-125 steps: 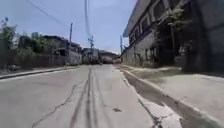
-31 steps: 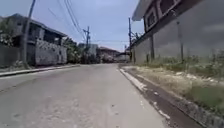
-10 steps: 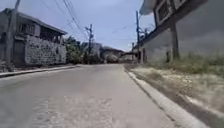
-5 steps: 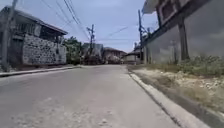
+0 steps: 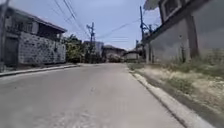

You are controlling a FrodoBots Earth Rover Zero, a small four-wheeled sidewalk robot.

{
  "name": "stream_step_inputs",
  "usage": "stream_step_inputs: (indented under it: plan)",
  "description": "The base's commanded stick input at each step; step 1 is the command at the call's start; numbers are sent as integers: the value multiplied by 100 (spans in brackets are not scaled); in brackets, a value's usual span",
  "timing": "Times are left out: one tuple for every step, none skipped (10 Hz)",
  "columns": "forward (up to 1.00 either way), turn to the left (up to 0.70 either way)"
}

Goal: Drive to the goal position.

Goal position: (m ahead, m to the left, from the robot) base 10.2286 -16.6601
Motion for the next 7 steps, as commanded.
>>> stream_step_inputs:
  plan:
    - [100,0]
    - [100,0]
    - [100,0]
    - [100,0]
    - [100,0]
    - [100,-7]
    - [100,-26]
